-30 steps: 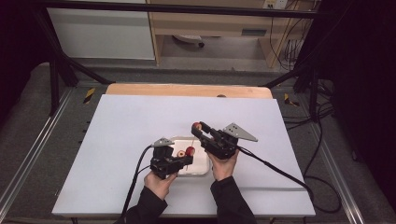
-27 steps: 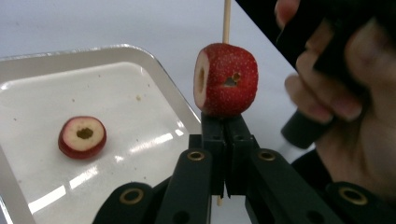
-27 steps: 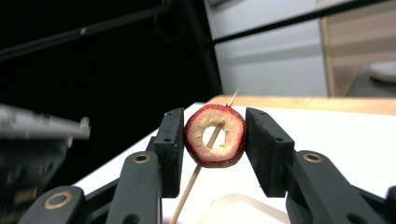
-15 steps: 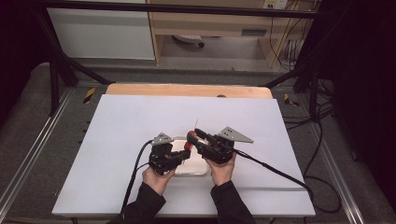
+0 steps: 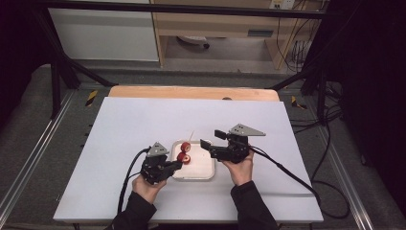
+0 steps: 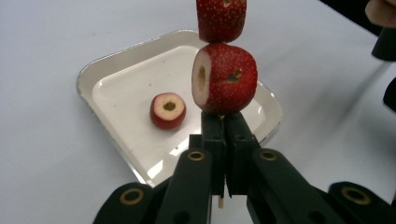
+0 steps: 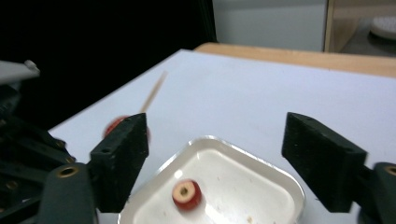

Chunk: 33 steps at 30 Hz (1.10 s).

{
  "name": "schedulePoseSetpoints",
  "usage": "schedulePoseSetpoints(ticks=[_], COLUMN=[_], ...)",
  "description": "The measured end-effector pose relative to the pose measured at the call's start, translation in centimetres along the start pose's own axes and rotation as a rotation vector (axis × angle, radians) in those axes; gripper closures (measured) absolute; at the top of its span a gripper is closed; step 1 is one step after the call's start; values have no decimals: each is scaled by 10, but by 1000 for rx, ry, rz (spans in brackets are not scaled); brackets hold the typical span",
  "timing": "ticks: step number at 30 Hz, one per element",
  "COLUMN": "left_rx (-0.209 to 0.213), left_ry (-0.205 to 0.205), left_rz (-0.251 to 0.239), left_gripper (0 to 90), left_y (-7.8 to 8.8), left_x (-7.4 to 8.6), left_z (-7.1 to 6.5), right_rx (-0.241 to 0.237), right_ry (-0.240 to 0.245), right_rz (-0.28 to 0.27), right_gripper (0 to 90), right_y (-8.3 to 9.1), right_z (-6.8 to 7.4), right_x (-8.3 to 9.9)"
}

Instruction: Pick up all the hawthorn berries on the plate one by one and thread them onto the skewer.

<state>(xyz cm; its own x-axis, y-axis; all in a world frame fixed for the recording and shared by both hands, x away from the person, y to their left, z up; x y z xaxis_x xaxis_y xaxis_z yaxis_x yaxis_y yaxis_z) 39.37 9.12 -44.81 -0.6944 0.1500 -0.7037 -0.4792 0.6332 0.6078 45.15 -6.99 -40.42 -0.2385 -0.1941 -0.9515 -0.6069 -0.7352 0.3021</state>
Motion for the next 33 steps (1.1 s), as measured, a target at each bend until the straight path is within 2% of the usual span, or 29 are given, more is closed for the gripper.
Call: schedulePoseSetpoints(ticks=[3,6,13,18,22,25,33], left_rx=[-7,-25,-62,-73,-74,-69,-76], left_ry=[-27,-61,-104,-97,-91,-84,-73], left_rz=[14,26,60,73,79,86,98], left_gripper=[882,881,880,881,881,881,881], left_y=[5,11,27,37,44,45,48], left_x=[6,13,30,38,43,46,50], left_z=[4,10,28,41,49,52,61], right_rx=[-7,0,-13,-36,-42,-56,-92], right_ry=[9,59,115,138,152,155,204], right_rz=[70,101,204,249,305,329,423], right_gripper=[169,135,80,74,68,66,81], right_y=[0,2,6,5,2,-4,-28], right_z=[-4,-6,-9,-8,-5,-1,14], right_x=[8,12,25,30,33,32,29])
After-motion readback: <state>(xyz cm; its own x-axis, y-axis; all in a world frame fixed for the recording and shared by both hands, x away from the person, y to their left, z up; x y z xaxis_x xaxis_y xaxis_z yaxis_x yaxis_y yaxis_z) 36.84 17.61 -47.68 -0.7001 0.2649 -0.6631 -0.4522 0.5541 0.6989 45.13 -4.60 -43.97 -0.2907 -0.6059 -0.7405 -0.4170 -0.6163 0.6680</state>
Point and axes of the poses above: each handheld gripper's, and its own axes: y roughly backward along the jaws, x roughly out of its underside, z roughly to its left, the point moved 8 cm from there along -y, roughly forward along the jaws, and after that the axes turned 13 degrees about y, right-handed, at the moved point
